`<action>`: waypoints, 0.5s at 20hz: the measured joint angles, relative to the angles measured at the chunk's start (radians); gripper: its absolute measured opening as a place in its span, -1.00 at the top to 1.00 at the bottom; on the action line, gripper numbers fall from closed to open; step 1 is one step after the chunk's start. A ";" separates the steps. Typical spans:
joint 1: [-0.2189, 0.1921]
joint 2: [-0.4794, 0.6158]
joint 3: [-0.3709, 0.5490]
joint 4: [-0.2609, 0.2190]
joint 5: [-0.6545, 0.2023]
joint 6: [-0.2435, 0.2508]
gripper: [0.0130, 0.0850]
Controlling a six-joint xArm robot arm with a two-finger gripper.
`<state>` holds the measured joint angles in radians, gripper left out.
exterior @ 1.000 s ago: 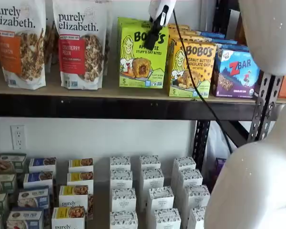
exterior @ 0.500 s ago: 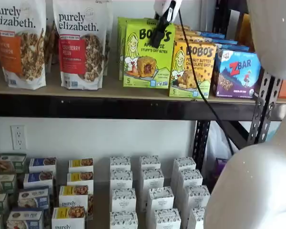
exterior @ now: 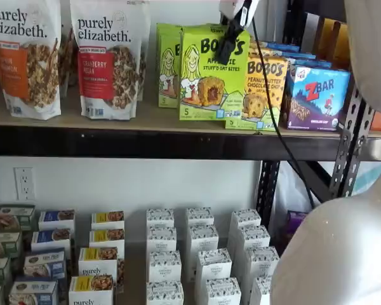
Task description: Pick the green box on the top shelf, the fourth from the left
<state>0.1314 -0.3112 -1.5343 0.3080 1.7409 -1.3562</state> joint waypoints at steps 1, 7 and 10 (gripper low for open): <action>-0.005 -0.002 -0.002 0.003 0.011 -0.003 0.56; -0.027 -0.032 0.011 -0.002 0.040 -0.021 0.56; -0.052 -0.061 0.031 0.001 0.056 -0.041 0.56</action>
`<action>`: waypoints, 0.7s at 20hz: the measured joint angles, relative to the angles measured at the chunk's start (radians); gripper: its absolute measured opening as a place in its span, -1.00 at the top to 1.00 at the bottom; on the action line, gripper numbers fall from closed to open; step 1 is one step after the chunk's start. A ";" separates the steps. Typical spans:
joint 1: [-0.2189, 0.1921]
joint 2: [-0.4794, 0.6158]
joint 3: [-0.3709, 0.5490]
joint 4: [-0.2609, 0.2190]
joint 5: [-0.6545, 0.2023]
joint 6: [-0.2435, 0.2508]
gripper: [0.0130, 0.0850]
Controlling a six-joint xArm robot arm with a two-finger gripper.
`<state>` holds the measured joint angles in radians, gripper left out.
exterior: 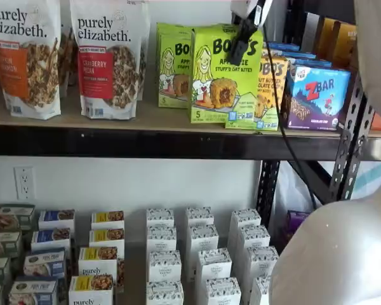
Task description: Pick the green box on the top shelf, the fourth from the left
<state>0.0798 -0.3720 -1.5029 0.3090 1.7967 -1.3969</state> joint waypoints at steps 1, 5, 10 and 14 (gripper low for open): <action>-0.005 -0.008 0.006 -0.003 0.003 -0.005 0.56; -0.019 -0.036 0.029 -0.011 0.011 -0.020 0.56; -0.029 -0.059 0.050 -0.019 0.017 -0.031 0.56; -0.036 -0.074 0.066 -0.025 0.020 -0.041 0.56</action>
